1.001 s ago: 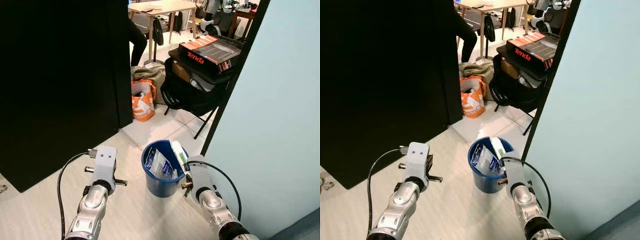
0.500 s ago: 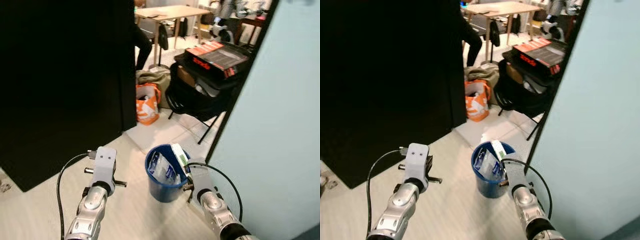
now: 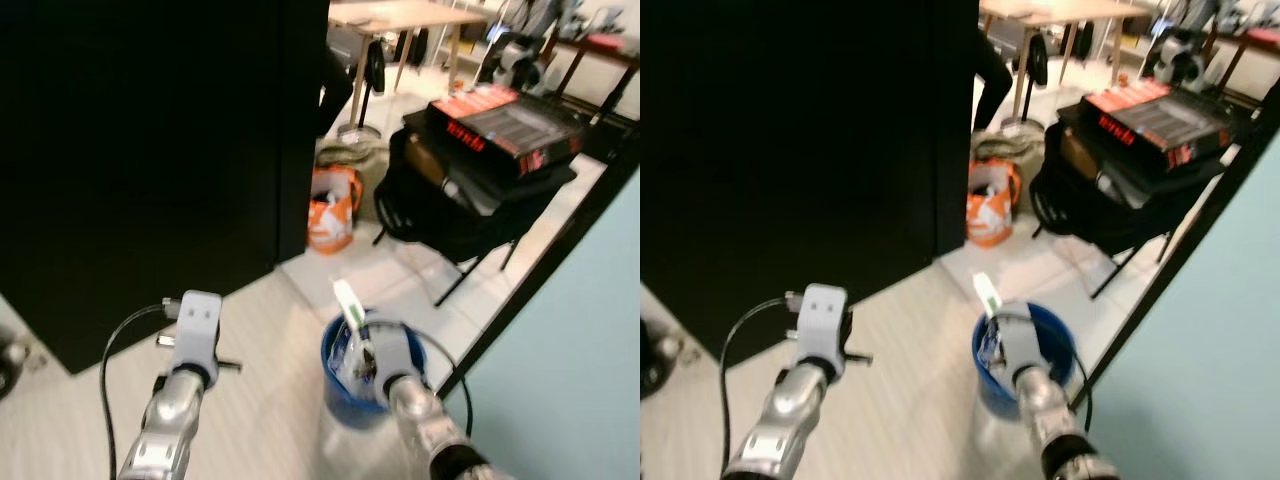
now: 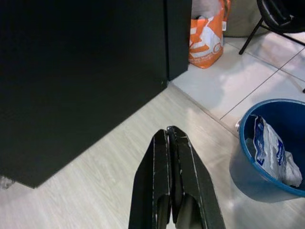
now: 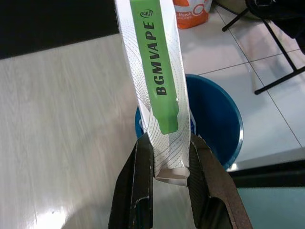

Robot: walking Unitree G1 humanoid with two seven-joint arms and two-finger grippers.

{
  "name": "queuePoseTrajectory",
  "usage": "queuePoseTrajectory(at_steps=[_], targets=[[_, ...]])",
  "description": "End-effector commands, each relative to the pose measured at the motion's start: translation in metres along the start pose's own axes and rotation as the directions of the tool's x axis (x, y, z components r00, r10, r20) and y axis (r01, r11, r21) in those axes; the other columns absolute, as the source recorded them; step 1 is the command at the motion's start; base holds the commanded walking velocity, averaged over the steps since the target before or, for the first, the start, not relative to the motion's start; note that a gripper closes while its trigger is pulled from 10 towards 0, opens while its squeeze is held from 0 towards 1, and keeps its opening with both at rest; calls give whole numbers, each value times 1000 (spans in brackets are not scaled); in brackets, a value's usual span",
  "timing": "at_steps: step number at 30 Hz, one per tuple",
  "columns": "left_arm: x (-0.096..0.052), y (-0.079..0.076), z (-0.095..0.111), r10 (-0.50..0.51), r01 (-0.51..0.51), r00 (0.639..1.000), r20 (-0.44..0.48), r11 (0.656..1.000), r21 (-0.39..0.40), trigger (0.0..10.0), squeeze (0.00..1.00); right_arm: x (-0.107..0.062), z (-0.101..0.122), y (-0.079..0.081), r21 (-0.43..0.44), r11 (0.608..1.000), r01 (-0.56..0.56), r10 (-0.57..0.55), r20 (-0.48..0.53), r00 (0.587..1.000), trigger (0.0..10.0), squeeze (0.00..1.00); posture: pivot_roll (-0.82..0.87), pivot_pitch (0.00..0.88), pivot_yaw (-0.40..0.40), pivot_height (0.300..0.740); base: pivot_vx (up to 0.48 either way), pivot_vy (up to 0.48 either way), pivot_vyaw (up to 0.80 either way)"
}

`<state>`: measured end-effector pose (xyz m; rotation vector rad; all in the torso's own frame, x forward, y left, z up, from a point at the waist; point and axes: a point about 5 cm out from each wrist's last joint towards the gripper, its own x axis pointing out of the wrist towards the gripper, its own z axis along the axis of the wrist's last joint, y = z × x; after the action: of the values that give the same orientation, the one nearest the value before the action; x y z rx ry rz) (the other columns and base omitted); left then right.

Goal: Clean up the room

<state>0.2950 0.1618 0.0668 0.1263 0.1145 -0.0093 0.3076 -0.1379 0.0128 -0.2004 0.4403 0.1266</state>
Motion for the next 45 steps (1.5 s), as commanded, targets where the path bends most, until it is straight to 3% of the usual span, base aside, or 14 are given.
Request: queuePoseTrajectory(at_steps=[1, 10, 23, 31, 45], targets=[[-1, -4, -2, -11, 11, 1000, -11, 1000, -9, 10000, 0, -2, -9, -6, 31, 999, 24, -23, -39, 999, 10000, 0, 63, 86, -38, 740, 285, 0, 0], [-1, -4, -2, -16, 16, 1000, -12, 1000, -7, 10000, 0, -3, -10, -6, 40, 999, 26, -24, -43, 999, 10000, 0, 65, 88, -34, 740, 278, 0, -469], [-1, -5, -2, -25, 24, 1000, -13, 1000, -6, 10000, 0, -3, -14, -5, 34, 999, 26, -24, -64, 998, 10000, 0, 66, 93, -28, 740, 266, 0, 0], [0, -4, -2, -29, 29, 999, -13, 1000, -5, 10000, 0, -3, -15, -5, 39, 999, 29, -26, -70, 997, 10000, 0, 64, 96, -23, 740, 256, 0, -665], [0, -13, -3, -91, 91, 995, -30, 996, -18, 10000, 0, -4, -15, -7, 29, 998, 49, -47, -66, 997, 10000, 0, 65, 99, -23, 740, 123, 0, 0]])
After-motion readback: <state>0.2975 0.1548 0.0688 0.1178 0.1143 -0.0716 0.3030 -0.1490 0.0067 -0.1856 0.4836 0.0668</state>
